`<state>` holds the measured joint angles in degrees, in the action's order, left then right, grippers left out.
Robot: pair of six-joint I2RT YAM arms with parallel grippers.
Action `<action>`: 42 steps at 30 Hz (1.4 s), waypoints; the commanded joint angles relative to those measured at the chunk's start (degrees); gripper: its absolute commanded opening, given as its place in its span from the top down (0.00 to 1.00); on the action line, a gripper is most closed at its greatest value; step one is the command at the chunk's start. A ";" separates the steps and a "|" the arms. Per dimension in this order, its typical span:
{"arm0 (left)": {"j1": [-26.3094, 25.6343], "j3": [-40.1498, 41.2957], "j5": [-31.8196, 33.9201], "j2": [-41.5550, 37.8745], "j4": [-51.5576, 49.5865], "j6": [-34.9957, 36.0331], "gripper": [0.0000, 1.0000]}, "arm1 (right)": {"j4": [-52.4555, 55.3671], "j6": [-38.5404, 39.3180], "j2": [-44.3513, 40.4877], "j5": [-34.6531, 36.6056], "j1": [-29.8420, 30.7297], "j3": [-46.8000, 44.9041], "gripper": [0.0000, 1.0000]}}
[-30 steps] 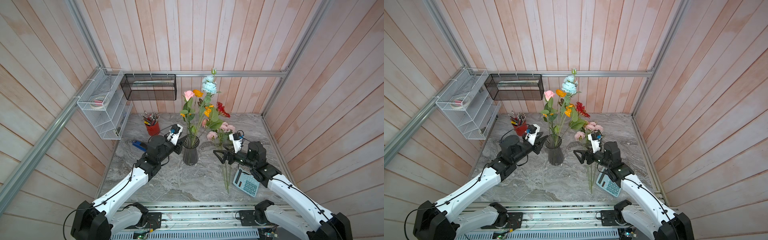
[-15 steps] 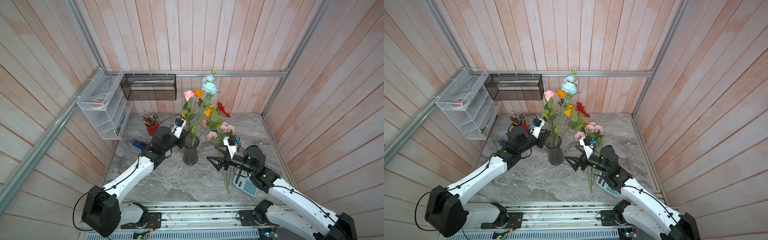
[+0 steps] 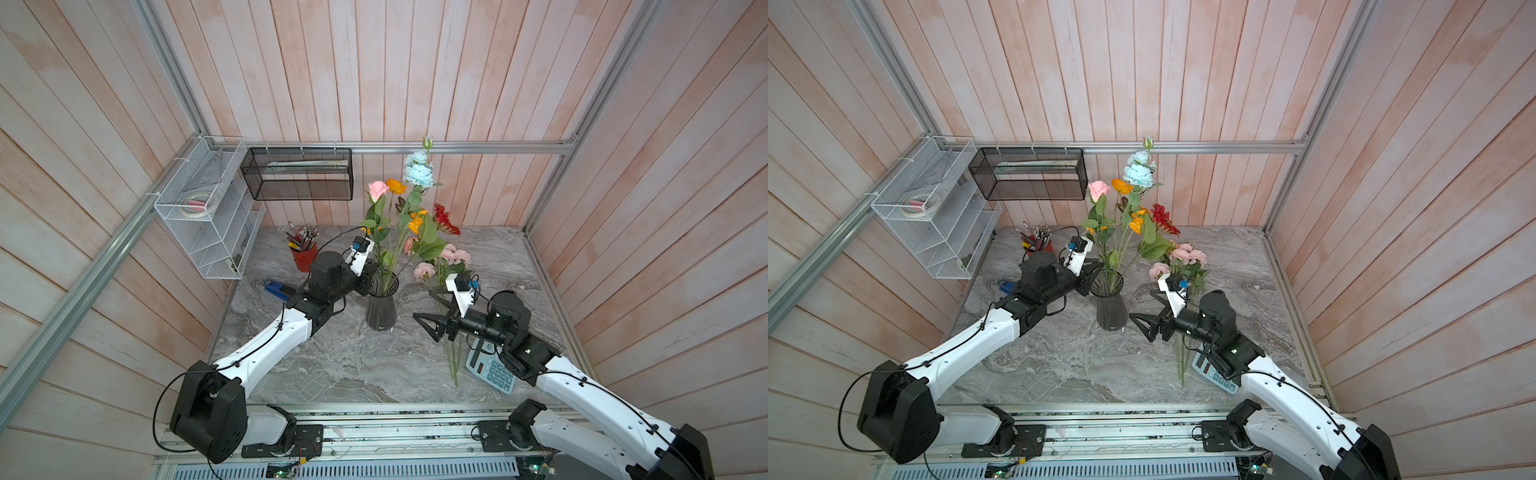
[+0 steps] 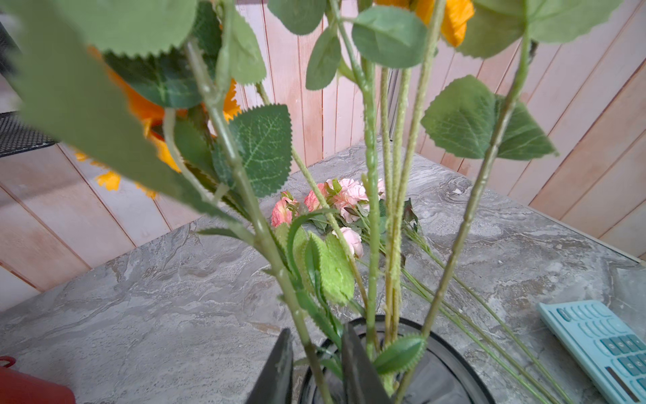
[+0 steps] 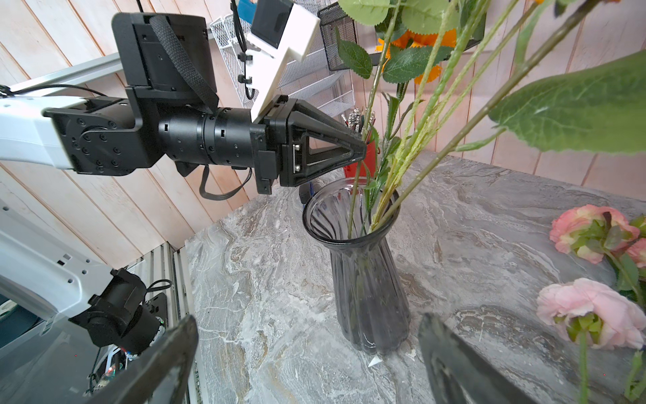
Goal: Pick out pink flowers from the vase
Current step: Pick up the flower from the vase.
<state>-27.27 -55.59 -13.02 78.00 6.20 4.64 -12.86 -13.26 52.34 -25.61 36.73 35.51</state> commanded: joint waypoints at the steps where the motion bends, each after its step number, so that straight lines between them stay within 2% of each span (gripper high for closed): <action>1: 0.51 -1.51 0.93 1.18 1.36 -0.56 0.74 | -0.20 0.73 0.62 -0.59 0.36 0.48 0.02; 8: 0.86 -1.97 0.45 2.13 1.88 -0.51 0.74 | -0.42 0.77 0.84 -0.63 0.36 0.11 0.02; 23: 1.18 -3.35 -1.66 4.19 2.15 -0.86 0.86 | -0.28 0.96 0.83 -0.30 0.36 -0.35 0.02; 42: 1.16 2.62 -4.58 -3.84 5.81 -3.55 0.95 | -0.98 0.25 1.18 -1.04 0.36 -0.09 0.02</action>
<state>-26.35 -54.30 -16.36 75.61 9.80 2.13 -12.91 -13.26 53.56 -25.63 36.73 35.51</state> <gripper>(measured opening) 0.067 0.983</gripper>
